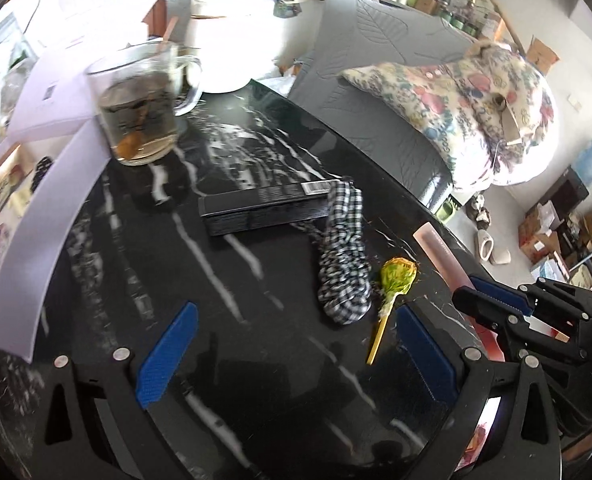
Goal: Organize rigid objects
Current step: 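Grasp the gingham scrunchie with the left tool while the right tool holds the lip gloss tube, then carry the scrunchie with the left tool while the right tool carries the tube toward the white box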
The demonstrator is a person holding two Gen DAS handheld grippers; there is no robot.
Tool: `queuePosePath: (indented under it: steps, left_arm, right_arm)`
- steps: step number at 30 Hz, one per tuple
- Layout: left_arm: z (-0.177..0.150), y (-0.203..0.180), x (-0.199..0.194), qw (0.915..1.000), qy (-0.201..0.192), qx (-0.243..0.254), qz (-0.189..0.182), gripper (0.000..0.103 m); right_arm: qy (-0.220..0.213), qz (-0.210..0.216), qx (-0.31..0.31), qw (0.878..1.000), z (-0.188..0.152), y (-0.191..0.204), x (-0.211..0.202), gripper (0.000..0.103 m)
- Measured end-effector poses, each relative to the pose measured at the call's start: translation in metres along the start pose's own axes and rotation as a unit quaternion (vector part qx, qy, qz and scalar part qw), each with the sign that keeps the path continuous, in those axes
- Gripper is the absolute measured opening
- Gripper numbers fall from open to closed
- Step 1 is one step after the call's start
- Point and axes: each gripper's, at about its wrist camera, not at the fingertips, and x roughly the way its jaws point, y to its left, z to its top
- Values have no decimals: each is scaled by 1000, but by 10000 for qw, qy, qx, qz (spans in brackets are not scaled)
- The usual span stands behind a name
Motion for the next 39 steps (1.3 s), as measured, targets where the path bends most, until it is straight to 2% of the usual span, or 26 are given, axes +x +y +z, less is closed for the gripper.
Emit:
queuePosePath:
  steps: [4, 6, 7, 9, 15, 18, 20, 21, 32, 39]
  left_arm:
    - [7, -9, 13, 9999, 84, 90, -29, 101]
    - [11, -12, 17, 9999, 66, 132, -82, 97]
    - [14, -14, 19, 9998, 35, 180, -17, 91]
    - [18, -16, 24, 9996, 51, 243, 120, 86]
    - [26, -26, 40, 9987, 173, 475, 82, 62]
    - [27, -30, 44, 9977, 187, 639, 108, 47]
    - [26, -33, 47, 9971, 259, 713, 87, 30]
    - [25, -33, 49, 9966, 342, 740, 132, 26]
    - [3, -22, 27, 9972, 456, 541, -262, 24]
    - [-15, -11, 4, 9984, 380, 354, -214, 23]
  right_arm:
    - [43, 0, 74, 10000, -3, -6, 4, 13]
    - [45, 13, 79, 10000, -4, -8, 7, 13]
    - [68, 28, 111, 9999, -5, -9, 8, 13]
    - [115, 31, 162, 9998, -5, -11, 13, 13]
    - [210, 87, 317, 9992, -7, -17, 20, 13]
    - [240, 98, 354, 9990, -7, -19, 22, 13]
    - [255, 90, 358, 9990, -7, -19, 23, 13]
    - [261, 92, 361, 9990, -7, -19, 23, 13]
    - [254, 86, 416, 9988, -15, -15, 19, 13]
    - [136, 90, 466, 9988, -21, -9, 8, 13]
